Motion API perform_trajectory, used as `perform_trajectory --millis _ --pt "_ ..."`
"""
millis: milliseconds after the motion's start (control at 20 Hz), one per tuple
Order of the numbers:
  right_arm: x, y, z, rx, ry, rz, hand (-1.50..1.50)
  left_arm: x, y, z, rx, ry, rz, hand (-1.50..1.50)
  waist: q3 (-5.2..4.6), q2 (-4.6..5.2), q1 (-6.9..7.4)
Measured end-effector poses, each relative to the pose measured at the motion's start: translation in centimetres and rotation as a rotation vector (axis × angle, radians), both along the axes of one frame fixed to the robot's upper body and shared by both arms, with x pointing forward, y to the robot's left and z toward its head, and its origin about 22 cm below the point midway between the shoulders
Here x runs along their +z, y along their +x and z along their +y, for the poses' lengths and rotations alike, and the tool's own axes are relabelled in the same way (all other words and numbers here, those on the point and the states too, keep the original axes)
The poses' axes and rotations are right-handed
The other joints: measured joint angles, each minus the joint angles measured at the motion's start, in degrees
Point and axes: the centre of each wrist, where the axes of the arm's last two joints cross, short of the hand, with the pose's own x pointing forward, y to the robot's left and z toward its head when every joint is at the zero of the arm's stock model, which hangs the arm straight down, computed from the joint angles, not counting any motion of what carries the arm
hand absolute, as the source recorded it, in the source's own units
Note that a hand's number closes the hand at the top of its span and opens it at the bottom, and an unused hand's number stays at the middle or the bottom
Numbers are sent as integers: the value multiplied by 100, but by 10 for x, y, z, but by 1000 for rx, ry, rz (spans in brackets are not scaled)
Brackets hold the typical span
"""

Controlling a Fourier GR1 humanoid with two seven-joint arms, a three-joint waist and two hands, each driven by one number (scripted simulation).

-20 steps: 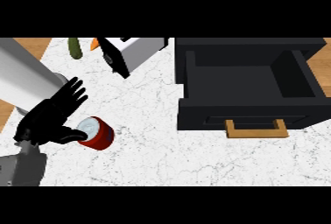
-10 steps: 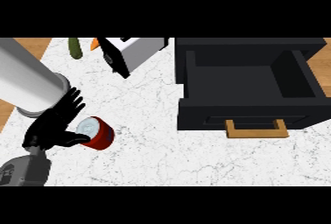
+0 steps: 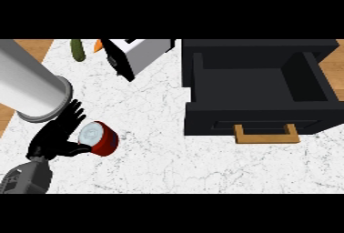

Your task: Pick up the can, place it into the drawer and close the drawer

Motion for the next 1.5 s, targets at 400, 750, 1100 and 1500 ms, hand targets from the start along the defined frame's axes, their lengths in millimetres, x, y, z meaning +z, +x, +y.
perform_trajectory --millis 400,750,1100,1500 --pt "-3 -5 -3 1 -2 -3 -150 -36 -11 -1 0 -32 47 -150 0 1 -5" --pt "5 -8 -8 0 0 5 -150 -56 -9 -15 -8 -64 53 -150 5 -5 -8" --pt "5 -9 -3 9 10 5 -150 -57 7 -25 11 -143 56 150 8 -10 -10" --pt "5 -10 -3 22 16 10 -150 -52 20 -36 -69 -244 61 150 5 -7 4"
